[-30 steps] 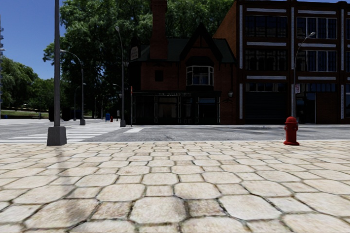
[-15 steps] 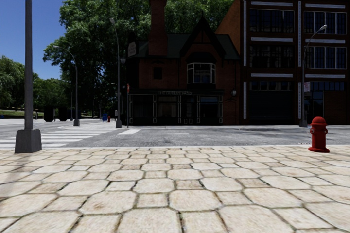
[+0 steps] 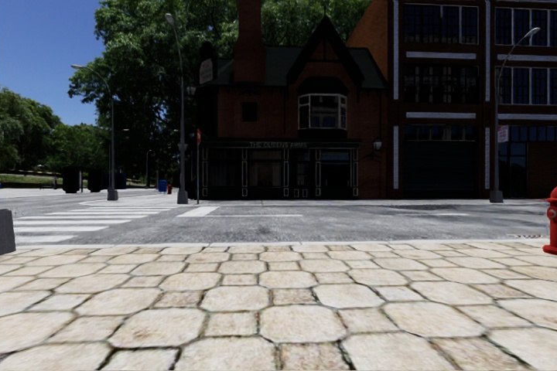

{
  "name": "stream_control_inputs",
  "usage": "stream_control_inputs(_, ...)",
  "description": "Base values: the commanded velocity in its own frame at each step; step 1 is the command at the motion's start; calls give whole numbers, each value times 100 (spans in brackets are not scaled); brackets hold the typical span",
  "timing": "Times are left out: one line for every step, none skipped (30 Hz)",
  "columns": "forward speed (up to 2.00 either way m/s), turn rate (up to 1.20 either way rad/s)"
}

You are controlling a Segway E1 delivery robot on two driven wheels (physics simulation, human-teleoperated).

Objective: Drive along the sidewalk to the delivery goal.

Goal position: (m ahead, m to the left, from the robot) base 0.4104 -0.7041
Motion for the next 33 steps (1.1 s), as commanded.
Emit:
stream_control_inputs(70,0)
stream_control_inputs(65,0)
stream_control_inputs(61,0)
stream_control_inputs(57,0)
stream_control_inputs(54,0)
stream_control_inputs(54,0)
stream_control_inputs(50,0)
stream_control_inputs(44,0)
stream_control_inputs(38,0)
stream_control_inputs(36,0)
stream_control_inputs(36,0)
stream_control_inputs(35,0)
stream_control_inputs(35,0)
stream_control_inputs(32,0)
stream_control_inputs(24,0)
stream_control_inputs(24,0)
stream_control_inputs(0,0)
stream_control_inputs(0,0)
stream_control_inputs(0,0)
stream_control_inputs(0,0)
stream_control_inputs(0,0)
stream_control_inputs(0,0)
stream_control_inputs(0,0)
stream_control_inputs(0,0)
stream_control_inputs(0,0)
stream_control_inputs(0,0)
stream_control_inputs(0,0)
stream_control_inputs(0,0)
stream_control_inputs(0,0)
stream_control_inputs(0,0)
stream_control_inputs(0,0)
stream_control_inputs(0,0)
stream_control_inputs(0,0)
